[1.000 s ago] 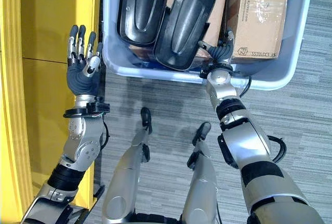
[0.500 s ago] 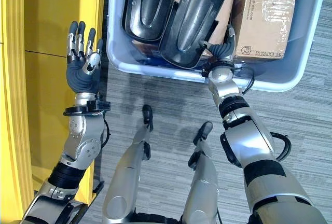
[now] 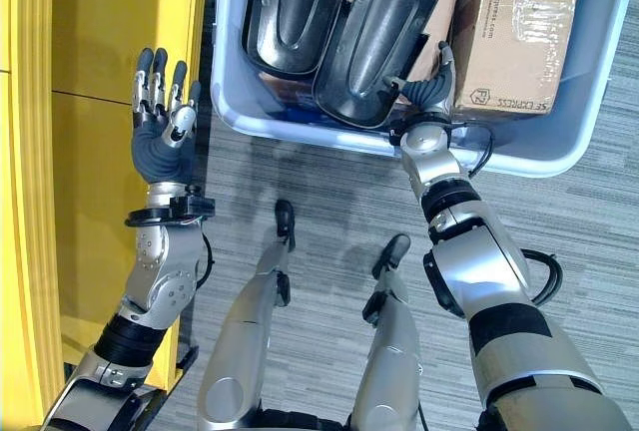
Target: Move parts from the plastic box to the shelf.
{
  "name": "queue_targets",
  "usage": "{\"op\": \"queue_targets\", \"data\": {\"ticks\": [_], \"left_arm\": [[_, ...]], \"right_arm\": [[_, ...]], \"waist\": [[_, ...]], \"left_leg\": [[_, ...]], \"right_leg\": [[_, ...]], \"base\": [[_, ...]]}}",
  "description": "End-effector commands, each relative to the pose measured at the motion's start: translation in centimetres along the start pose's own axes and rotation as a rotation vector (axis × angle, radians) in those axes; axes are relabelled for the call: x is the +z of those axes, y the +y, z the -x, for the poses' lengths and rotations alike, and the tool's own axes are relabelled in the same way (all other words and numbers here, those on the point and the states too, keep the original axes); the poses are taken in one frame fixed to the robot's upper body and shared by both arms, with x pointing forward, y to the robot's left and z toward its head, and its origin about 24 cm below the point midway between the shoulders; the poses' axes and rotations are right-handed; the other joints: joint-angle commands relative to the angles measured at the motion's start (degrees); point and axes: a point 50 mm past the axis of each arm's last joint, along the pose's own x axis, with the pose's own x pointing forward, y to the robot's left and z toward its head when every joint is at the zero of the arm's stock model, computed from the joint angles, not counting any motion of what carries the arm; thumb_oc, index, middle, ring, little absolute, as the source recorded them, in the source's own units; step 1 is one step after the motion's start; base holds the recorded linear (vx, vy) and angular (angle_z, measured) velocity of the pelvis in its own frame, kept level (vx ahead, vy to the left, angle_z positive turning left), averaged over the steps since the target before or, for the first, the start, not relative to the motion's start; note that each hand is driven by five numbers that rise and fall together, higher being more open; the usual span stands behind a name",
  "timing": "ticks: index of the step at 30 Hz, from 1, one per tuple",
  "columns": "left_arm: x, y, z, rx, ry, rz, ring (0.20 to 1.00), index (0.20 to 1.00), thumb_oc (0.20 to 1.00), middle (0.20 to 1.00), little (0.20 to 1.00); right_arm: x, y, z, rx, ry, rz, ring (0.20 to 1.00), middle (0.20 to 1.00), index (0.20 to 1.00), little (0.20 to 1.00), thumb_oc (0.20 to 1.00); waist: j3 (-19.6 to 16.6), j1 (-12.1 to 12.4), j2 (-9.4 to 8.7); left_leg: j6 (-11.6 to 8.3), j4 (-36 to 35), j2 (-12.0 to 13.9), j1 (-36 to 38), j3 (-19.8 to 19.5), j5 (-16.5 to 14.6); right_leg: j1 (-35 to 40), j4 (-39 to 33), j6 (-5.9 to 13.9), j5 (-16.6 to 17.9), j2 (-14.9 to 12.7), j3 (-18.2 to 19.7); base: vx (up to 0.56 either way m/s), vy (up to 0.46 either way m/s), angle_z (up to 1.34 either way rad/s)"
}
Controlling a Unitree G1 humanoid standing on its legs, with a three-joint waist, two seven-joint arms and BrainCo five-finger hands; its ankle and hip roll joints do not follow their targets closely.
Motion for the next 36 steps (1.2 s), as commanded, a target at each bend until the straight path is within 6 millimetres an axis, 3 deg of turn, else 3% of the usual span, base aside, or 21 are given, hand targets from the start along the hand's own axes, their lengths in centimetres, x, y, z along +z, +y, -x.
{"op": "queue_targets", "data": {"ticks": [1,25,26,29,32,33,36], "left_arm": [[3.7,-2.2,0.4,-0.138,-0.175,0.037,1.000,1.000,1.000,1.000,1.000],[3.5,-2.1,0.4,-0.147,-0.161,0.043,1.000,1.000,1.000,1.000,1.000],[3.5,-2.1,0.4,-0.149,-0.160,0.042,1.000,1.000,1.000,1.000,1.000],[3.4,-2.0,0.4,-0.147,-0.155,0.042,1.000,1.000,1.000,1.000,1.000],[3.4,-1.8,0.4,-0.140,-0.153,0.035,1.000,1.000,1.000,1.000,1.000],[3.4,-1.4,0.4,-0.127,-0.150,0.029,1.000,1.000,1.000,1.000,1.000],[3.3,-0.8,0.5,-0.106,-0.144,0.014,1.000,1.000,1.000,1.000,1.000]], "right_arm": [[0.2,3.0,1.1,0.137,-0.046,0.156,0.200,0.200,0.200,0.200,0.200],[-1.0,2.7,1.2,0.117,0.005,0.154,0.200,0.200,0.200,0.200,0.200],[-1.0,2.6,1.2,0.113,0.007,0.147,0.200,0.200,0.200,0.200,0.200],[-0.9,2.3,1.0,0.096,0.012,0.101,0.200,0.200,0.200,0.200,0.200],[0.2,2.2,0.9,0.091,-0.021,0.017,0.200,0.200,0.200,0.200,0.200],[1.5,2.3,1.0,0.095,-0.080,-0.057,0.200,0.200,0.200,0.200,0.200],[3.0,1.7,1.1,0.088,-0.162,-0.117,0.200,0.200,0.200,0.200,0.200]], "waist": [[1.09,3.06,0.09],[1.09,2.79,0.07],[1.09,2.66,0.03],[1.09,2.52,0.02],[1.09,2.20,-0.40],[1.09,1.77,-0.86],[1.09,1.23,-1.61]], "left_leg": [[-0.97,3.00,-3.43,0.81,-6.00,-8.30],[-1.06,2.36,-3.55,2.07,-5.88,-7.43],[-0.70,2.36,-3.67,1.30,-5.42,-6.12],[-0.79,1.94,-3.69,2.18,-5.37,-5.92],[-0.90,1.48,-3.51,3.20,-5.11,-5.64],[-0.95,1.33,-3.31,3.84,-5.12,-5.53],[-1.07,1.00,-3.14,5.13,-4.83,-5.44]], "right_leg": [[0.11,-3.14,3.71,3.06,-0.60,1.24],[0.81,-3.36,3.52,3.39,-0.55,1.58],[0.21,-3.57,2.95,4.50,-0.74,1.09],[0.89,-3.69,2.98,4.52,-0.67,1.05],[1.76,-3.97,2.97,4.69,-0.54,1.03],[2.04,-3.94,2.91,4.78,-0.38,1.21],[3.08,-4.24,2.87,4.99,-0.19,1.30]], "base": [[-0.01,0.019,0.05],[-0.01,0.004,0.01],[-0.10,0.001,-0.01],[-0.03,0.000,0.00],[0.00,0.000,0.00],[0.00,0.000,0.00],[-0.02,-0.018,-0.01]]}}
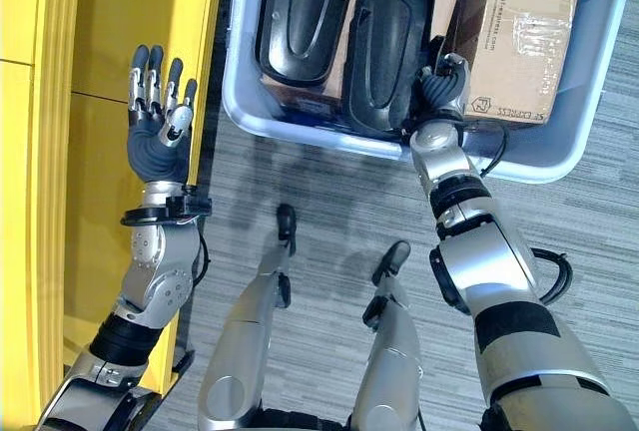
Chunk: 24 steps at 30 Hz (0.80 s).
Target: Move parts from the plastic box to the shelf.
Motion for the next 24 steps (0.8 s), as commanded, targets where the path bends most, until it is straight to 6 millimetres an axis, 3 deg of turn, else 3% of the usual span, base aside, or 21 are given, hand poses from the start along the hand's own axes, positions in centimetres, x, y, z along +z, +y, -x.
{"op": "queue_targets", "data": {"ticks": [1,5,9,24], "left_arm": [[3.1,-1.1,0.3,-0.097,-0.138,0.031,1.000,1.000,1.000,1.000,1.000],[3.0,-0.5,0.4,-0.074,-0.125,0.019,1.000,1.000,1.000,1.000,1.000],[2.8,-0.1,0.6,-0.059,-0.112,0.012,1.000,1.000,1.000,1.000,1.000],[1.8,1.6,1.4,-0.008,-0.039,-0.038,1.000,1.000,1.000,1.000,1.000]], "right_arm": [[3.2,2.8,1.3,0.109,-0.163,-0.136,0.200,0.200,0.200,0.200,0.200],[5.3,2.7,2.2,0.126,-0.272,-0.221,0.200,0.200,0.200,0.200,0.200],[6.0,2.6,2.7,0.135,-0.316,-0.261,0.200,0.200,0.200,0.200,0.200],[6.5,2.9,5.9,0.203,-0.376,-0.534,0.200,0.200,0.200,0.200,0.200]], "waist": [[1.09,0.89,-1.81],[0.59,0.05,-2.67],[-0.08,-0.33,-3.05],[-3.16,-2.13,-3.66]], "left_leg": [[-1.31,-0.18,-2.89,4.07,-3.89,-5.57],[-1.52,-1.32,-2.56,5.94,-3.33,-5.18],[-1.61,-1.91,-2.33,7.17,-3.13,-5.01],[-1.73,-2.02,-1.43,11.02,-2.59,-5.17]], "right_leg": [[1.42,-4.52,2.84,4.61,0.18,1.48],[2.72,-5.30,2.97,4.97,0.46,1.59],[3.61,-5.57,2.94,4.91,0.64,1.57],[5.58,-4.25,2.45,4.08,1.06,2.71]], "base": [[-0.03,-0.016,-0.05],[-0.02,-0.019,-0.08],[-0.01,-0.015,-0.06],[0.00,-0.014,-0.05]]}}
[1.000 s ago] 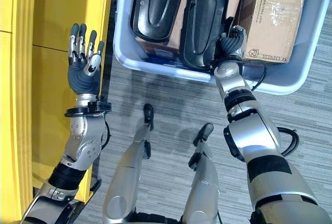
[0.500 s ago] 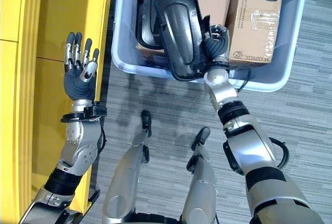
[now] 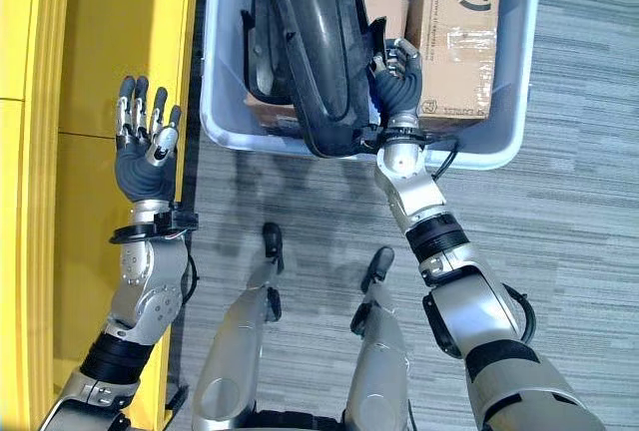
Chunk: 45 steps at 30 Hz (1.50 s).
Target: Move parts from the plastic box to the shelf.
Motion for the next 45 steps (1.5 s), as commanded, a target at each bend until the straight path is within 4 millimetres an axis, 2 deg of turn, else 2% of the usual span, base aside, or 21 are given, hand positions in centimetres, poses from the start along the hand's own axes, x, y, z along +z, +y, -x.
{"op": "queue_targets", "data": {"ticks": [1,7,17,18,22,25,26,29,30,31,32,33,34,36,37,38,39,40,41,43,45], "left_arm": [[1.8,-0.6,0.2,-0.079,-0.063,0.002,1.000,1.000,1.000,1.000,1.000],[1.2,0.2,0.8,-0.068,-0.012,-0.013,1.000,1.000,1.000,1.000,1.000],[0.0,3.7,3.7,0.035,0.123,-0.094,1.000,1.000,1.000,1.000,1.000],[-0.2,4.4,4.3,0.049,0.148,-0.105,1.000,1.000,1.000,1.000,1.000],[-0.1,5.2,5.1,0.076,0.171,-0.123,1.000,1.000,1.000,1.000,1.000],[0.0,6.1,6.2,0.095,0.202,-0.139,1.000,1.000,1.000,1.000,1.000],[0.0,6.1,6.2,0.095,0.202,-0.139,1.000,1.000,1.000,1.000,1.000],[-0.1,6.3,6.6,0.107,0.216,-0.142,1.000,1.000,1.000,1.000,1.000],[-0.5,6.3,6.9,0.117,0.235,-0.131,1.000,1.000,1.000,1.000,1.000],[-0.5,6.3,7.0,0.114,0.239,-0.130,1.000,1.000,1.000,1.000,1.000],[-0.5,6.3,7.0,0.114,0.239,-0.130,1.000,1.000,1.000,1.000,1.000],[-1.3,5.6,6.8,0.085,0.263,-0.108,1.000,1.000,1.000,1.000,1.000],[-1.3,5.3,6.6,0.056,0.262,-0.106,1.000,1.000,1.000,1.000,1.000],[-1.3,5.3,6.7,0.050,0.263,-0.102,1.000,1.000,1.000,1.000,1.000],[-1.0,5.4,6.7,0.063,0.251,-0.098,1.000,1.000,1.000,1.000,1.000],[-1.1,5.4,6.7,0.076,0.251,-0.079,1.000,1.000,1.000,1.000,1.000],[-1.1,5.3,6.7,0.077,0.254,-0.067,1.000,1.000,1.000,1.000,1.000],[-1.1,5.3,6.9,0.074,0.257,-0.059,1.000,1.000,1.000,1.000,1.000],[-0.8,5.3,7.0,0.053,0.257,-0.067,1.000,1.000,1.000,1.000,1.000],[-0.6,5.2,6.8,0.042,0.247,-0.071,1.000,1.000,1.000,1.000,1.000],[-0.3,5.8,7.1,0.048,0.253,-0.105,1.000,1.000,1.000,1.000,1.000]], "right_arm": [[3.3,0.4,-0.2,0.004,-0.158,-0.171,0.200,0.200,0.200,0.200,0.200],[2.4,0.8,2.0,0.061,-0.139,-0.286,0.200,0.200,0.200,0.200,0.200],[-1.5,0.7,9.0,0.199,0.023,-0.478,0.200,0.200,0.200,0.200,0.200],[-2.2,0.5,10.0,0.207,0.055,-0.487,0.200,0.200,0.200,0.200,0.200],[-2.4,0.6,11.0,0.244,0.081,-0.517,0.200,0.200,0.200,0.200,0.200],[-2.3,0.7,11.4,0.302,0.088,-0.540,0.200,0.200,0.200,0.200,0.200],[-2.3,0.7,11.4,0.302,0.088,-0.540,0.200,0.200,0.200,0.200,0.200],[-1.6,0.7,10.9,0.317,0.057,-0.537,0.200,0.200,0.200,0.200,0.200],[-1.3,0.0,11.0,0.306,0.036,-0.533,0.200,0.200,0.200,0.200,0.200],[-0.9,-0.8,11.0,0.295,0.011,-0.511,0.200,0.200,0.200,0.200,0.200],[-0.9,-0.8,11.0,0.295,0.011,-0.511,0.200,0.200,0.200,0.200,0.200],[-1.2,-3.5,11.6,0.221,-0.003,-0.451,0.200,0.200,0.200,0.200,0.200],[-1.3,-3.4,11.7,0.217,0.002,-0.454,0.200,0.200,0.200,0.200,0.200],[-1.7,-3.3,12.0,0.216,0.025,-0.460,0.200,0.200,0.200,0.200,0.200],[-2.3,-3.0,12.3,0.210,0.055,-0.477,0.200,0.200,0.200,0.200,0.200],[-2.5,-3.1,12.5,0.203,0.069,-0.493,0.200,0.200,0.200,0.200,0.200],[-2.7,-3.3,12.8,0.193,0.079,-0.495,0.200,0.200,0.200,0.200,0.200],[-2.8,-3.6,13.0,0.191,0.086,-0.491,0.200,0.200,0.200,0.200,0.200],[-3.3,-3.9,13.5,0.184,0.112,-0.494,0.200,0.200,0.200,0.200,0.200],[-3.4,-4.0,13.6,0.182,0.114,-0.499,0.200,0.200,0.200,0.200,0.200],[-3.8,-4.2,14.0,0.182,0.139,-0.484,0.200,0.200,0.200,0.200,0.200]], "waist": [[-3.92,1.45,-1.10],[-6.04,0.57,-1.02],[-10.32,-1.66,-1.02],[-11.08,-1.85,-0.99],[-12.57,-1.99,-1.15],[-14.41,-1.94,-1.36],[-14.41,-1.95,-1.35],[-14.07,-1.14,-1.10],[-14.06,-0.85,-0.60],[-13.97,-0.82,-0.28],[-13.97,-0.82,-0.28],[-14.94,-4.26,-0.23],[-14.94,-4.45,-0.01],[-14.85,-4.36,-0.03],[-14.40,-3.07,-0.33],[-14.45,-3.20,-0.32],[-14.55,-3.66,0.01],[-14.98,-3.85,0.71],[-15.66,-3.86,0.86],[-15.37,-3.76,0.68],[-15.87,-3.56,0.39]], "left_leg": [[-1.78,0.05,-1.54,3.34,-5.59,-5.28],[-1.94,-1.06,-1.19,6.15,-5.31,-4.83],[-2.62,-1.36,1.13,13.82,-5.74,-5.25],[-2.86,-1.42,1.87,15.35,-5.87,-5.50],[-3.16,-2.10,3.03,17.43,-5.74,-4.96],[-4.03,-2.51,5.92,18.72,-6.09,-3.42],[-4.03,-2.50,5.92,18.71,-6.10,-3.42],[-4.69,-3.38,7.22,17.85,-7.60,-0.82],[-5.51,-5.86,7.28,17.20,-7.89,1.88],[-5.71,-6.64,7.23,16.14,-7.38,3.61],[-5.71,-6.64,7.23,16.14,-7.38,3.61],[-5.99,-5.72,9.21,16.62,7.38,2.91],[-6.24,-4.28,9.97,17.16,8.07,2.03],[-6.46,-1.72,10.67,17.46,6.42,0.54],[-5.98,2.55,9.79,18.44,-1.37,-1.93],[-5.95,1.80,10.26,19.89,-2.25,-3.77],[-5.97,0.33,10.47,21.00,-1.40,-4.27],[-5.72,-1.91,9.52,21.75,-0.51,-4.79],[-5.21,-2.29,8.12,21.41,-0.45,-5.68],[-4.93,-1.43,7.49,21.13,-0.62,-6.14],[-4.11,-1.72,6.09,21.95,-0.28,-7.75]], "right_leg": [[-1.47,1.20,2.15,0.59,-0.04,0.41],[0.59,1.24,1.87,0.06,0.36,0.67],[5.63,7.27,0.43,-4.86,1.36,1.20],[6.81,8.37,0.28,-6.19,1.92,1.07],[8.26,8.87,-0.30,-7.19,3.42,0.94],[9.79,9.01,-1.63,-8.84,6.44,0.73],[9.80,8.99,-1.63,-8.84,6.45,0.71],[9.89,9.01,-2.75,-9.75,7.67,-0.76],[10.06,9.21,-3.21,-10.61,7.61,-2.69],[10.11,8.99,-3.48,-10.90,7.09,-4.26],[10.11,8.99,-3.48,-10.90,7.09,-4.26],[11.44,7.11,-2.97,-11.38,3.62,-11.91],[11.36,6.86,-2.98,-10.99,3.06,-12.97],[11.47,7.04,-2.95,-10.57,2.52,-13.51],[11.85,8.15,-2.85,-9.81,1.30,-12.38],[12.22,8.64,-2.31,-9.58,0.06,-13.13],[12.52,9.55,-1.89,-9.23,-1.18,-13.89],[12.72,10.04,-1.13,-8.81,-1.97,-14.53],[13.22,9.73,-0.27,-6.73,-3.87,-14.46],[13.99,9.09,-0.01,-5.94,-4.61,-14.65],[15.03,8.20,1.17,-4.42,-6.37,-15.21]], "base": [[0.00,0.000,0.00],[0.00,-0.006,-0.01],[0.03,-0.068,-0.02],[0.03,-0.093,0.01],[0.01,-0.109,-0.01],[-0.03,-0.215,-0.12],[-0.09,-0.216,-0.12],[-0.08,-0.156,-0.05],[-0.07,-0.119,0.18],[-0.07,-0.119,0.58],[-0.13,-0.191,1.31],[-0.16,-0.148,1.25],[-0.16,-0.149,2.27],[-0.05,0.032,2.41],[-0.03,0.114,0.85],[-0.01,0.169,-0.11],[0.00,0.190,0.17],[0.00,0.355,0.78],[0.00,0.305,0.74],[-0.02,0.192,0.18],[0.01,0.222,0.23]]}}
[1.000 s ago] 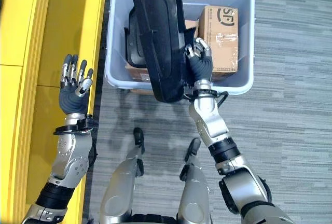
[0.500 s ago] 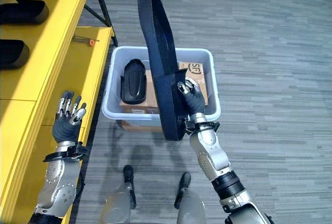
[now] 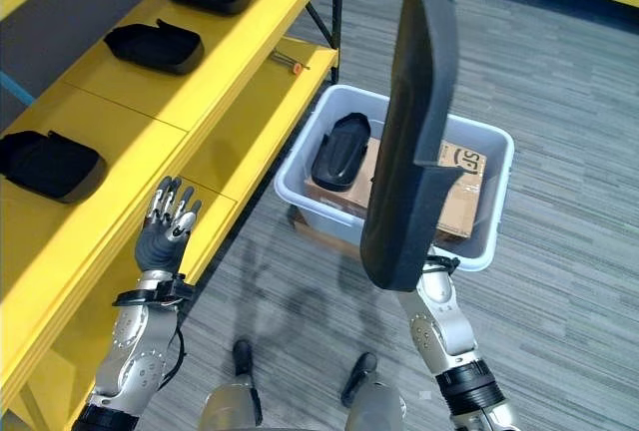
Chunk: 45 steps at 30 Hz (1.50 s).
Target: Move parts from the plastic box to the shelf.
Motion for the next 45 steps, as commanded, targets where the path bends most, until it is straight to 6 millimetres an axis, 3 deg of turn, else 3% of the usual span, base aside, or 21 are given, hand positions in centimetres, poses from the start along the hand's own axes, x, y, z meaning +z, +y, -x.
{"op": "queue_targets", "data": {"ticks": [1,7,9,14,17,18,19,20,21,22,23,24,27,33,40,44,45], "left_arm": [[3.0,-0.1,0.3,-0.046,-0.124,-0.024,1.000,1.000,1.000,1.000,1.000],[3.4,1.0,0.7,-0.004,-0.135,-0.067,1.000,1.000,1.000,1.000,1.000],[3.6,1.3,0.8,0.002,-0.136,-0.092,1.000,1.000,1.000,1.000,1.000],[3.6,1.4,0.8,0.009,-0.135,-0.102,1.000,1.000,1.000,1.000,1.000],[3.8,1.7,0.7,0.019,-0.140,-0.122,1.000,1.000,1.000,1.000,1.000],[3.7,1.9,0.4,0.012,-0.134,-0.155,1.000,1.000,1.000,1.000,1.000],[3.8,1.8,0.2,-0.001,-0.138,-0.163,1.000,1.000,1.000,1.000,1.000],[3.6,1.7,-0.1,-0.019,-0.128,-0.170,1.000,1.000,1.000,1.000,1.000],[3.3,1.5,-0.2,-0.032,-0.117,-0.172,1.000,1.000,1.000,1.000,1.000],[3.1,1.4,-0.3,-0.037,-0.108,-0.176,1.000,1.000,1.000,1.000,1.000],[3.1,1.4,-0.3,-0.037,-0.109,-0.175,1.000,1.000,1.000,1.000,1.000],[3.1,1.4,-0.3,-0.041,-0.106,-0.186,1.000,1.000,1.000,1.000,1.000],[2.9,1.7,-0.1,-0.012,-0.104,-0.169,1.000,1.000,1.000,1.000,1.000],[2.3,2.1,0.5,0.013,-0.083,-0.131,1.000,1.000,1.000,1.000,1.000],[1.6,3.1,2.2,0.057,-0.024,-0.114,1.000,1.000,1.000,1.000,1.000],[1.3,2.9,2.4,0.046,-0.009,-0.100,1.000,1.000,1.000,1.000,1.000],[1.2,2.5,2.2,0.032,-0.008,-0.078,1.000,1.000,1.000,1.000,1.000]], "right_arm": [[2.6,2.0,-0.5,0.117,-0.143,-0.040,0.200,0.200,0.200,0.200,0.200],[2.0,2.4,-0.6,0.132,-0.113,-0.043,0.200,0.200,0.200,0.200,0.200],[1.7,2.7,-0.6,0.145,-0.100,-0.043,0.200,0.200,0.200,0.200,0.200],[1.4,2.8,-0.7,0.124,-0.095,-0.055,0.200,0.200,0.200,0.200,0.200],[1.2,2.4,-0.5,0.102,-0.089,-0.063,0.200,0.200,0.200,0.200,0.200],[0.8,2.0,0.0,0.082,-0.072,-0.073,0.200,0.200,0.200,0.200,0.200],[0.6,2.1,0.1,0.087,-0.067,-0.078,0.200,0.200,0.200,0.200,0.200],[0.4,2.0,0.3,0.090,-0.054,-0.087,0.200,0.200,0.200,0.200,0.200],[0.2,1.9,0.6,0.091,-0.042,-0.099,0.200,0.200,0.200,0.200,0.200],[0.1,1.9,0.7,0.102,-0.035,-0.101,0.200,0.200,0.200,0.200,0.200],[0.2,1.9,0.7,0.102,-0.035,-0.101,0.200,0.200,0.200,0.200,0.200],[0.0,1.9,0.8,0.110,-0.024,-0.106,0.200,0.200,0.200,0.200,0.200],[-0.3,2.0,0.7,0.119,-0.015,-0.110,0.200,0.200,0.200,0.200,0.200],[-0.5,1.1,1.4,0.103,0.012,-0.109,0.200,0.200,0.200,0.200,0.200],[-0.7,-0.3,2.5,0.084,0.048,-0.094,0.200,0.200,0.200,0.200,0.200],[-0.6,-0.3,2.3,0.103,0.050,-0.081,0.200,0.200,0.200,0.200,0.200],[-0.2,-0.5,2.3,0.104,0.038,-0.065,0.200,0.200,0.200,0.200,0.200]], "waist": [[-1.10,0.29,-0.07],[-1.86,2.27,-2.21],[-2.33,3.88,-3.74],[-2.70,5.47,-5.06],[-3.41,5.55,-5.37],[-4.17,4.20,-5.15],[-4.60,2.96,-4.59],[-4.71,0.44,-3.67],[-4.44,-0.89,-3.43],[-4.19,-1.53,-3.54],[-4.28,-1.50,-3.53],[-4.19,-1.97,-4.18],[-4.29,-2.31,-4.77],[-5.84,-2.52,-5.20],[-9.41,-2.25,-4.75],[-8.52,-1.36,-4.26],[-7.31,-1.60,-4.33]], "left_leg": [[1.25,1.89,1.32,0.86,-1.59,-3.40],[3.12,2.93,-2.21,0.22,-3.87,-5.42],[4.15,3.95,-4.40,-0.83,-5.56,-6.61],[6.05,7.36,-8.15,-2.76,-8.06,-9.28],[7.32,9.03,-10.53,-3.79,-9.09,-10.58],[8.52,7.44,-12.31,-4.18,-10.07,-9.05],[8.73,5.71,-12.59,-3.77,-11.19,-8.24],[9.05,3.80,-13.09,-2.94,-13.56,-7.00],[9.05,3.11,-13.24,-2.46,-14.74,-6.24],[9.04,2.19,-13.21,-1.91,-15.26,-5.74],[9.02,2.09,-13.18,-2.04,-15.22,-5.59],[8.99,0.75,-13.74,-1.34,-15.71,-4.78],[8.67,-1.08,-14.17,-0.37,-15.87,-3.90],[8.16,-1.12,-14.18,0.93,-16.20,-4.44],[6.56,-0.84,-11.94,3.60,-16.89,-5.66],[5.28,0.86,-11.60,2.31,-19.35,-4.81],[4.43,5.59,-12.21,-0.64,-18.55,-5.28]], "right_leg": [[0.60,-5.49,4.64,8.26,-2.52,-1.44],[3.36,-7.53,6.34,10.27,-4.87,-2.45],[5.16,-9.52,7.46,11.69,-5.83,-3.37],[8.12,-11.29,9.20,15.01,-8.27,-4.78],[8.78,-11.56,10.03,17.56,-9.54,-2.70],[7.09,-11.79,8.61,19.41,-8.67,3.99],[5.58,-11.40,7.57,18.51,-5.77,10.41],[2.30,-9.65,5.70,14.73,1.30,21.80],[1.14,-8.76,4.64,11.37,5.88,26.48],[0.04,-8.36,3.76,8.95,9.33,28.38],[-0.14,-8.39,3.73,9.07,9.37,28.42],[-1.30,-9.49,3.13,8.02,12.83,28.63],[-2.59,-13.19,3.24,9.12,14.99,28.73],[1.24,-17.35,3.34,9.50,14.89,30.25],[6.07,-19.12,1.70,7.09,15.55,27.37],[6.73,-19.20,0.45,5.97,16.28,25.74],[6.38,-18.62,0.12,5.63,15.55,24.20]], "base": [[0.04,0.233,0.35],[0.03,0.131,0.32],[0.07,0.184,0.49],[0.07,0.177,0.41],[0.11,0.273,0.56],[0.08,0.256,0.65],[0.15,0.383,0.97],[0.14,0.233,0.96],[0.13,0.198,0.84],[0.05,0.064,0.74],[0.07,0.022,0.70],[0.06,-0.007,0.47],[0.07,-0.037,0.11],[0.07,-0.073,0.15],[0.13,-0.190,0.04],[-0.03,-0.212,0.46],[-0.22,-0.099,1.00]]}}
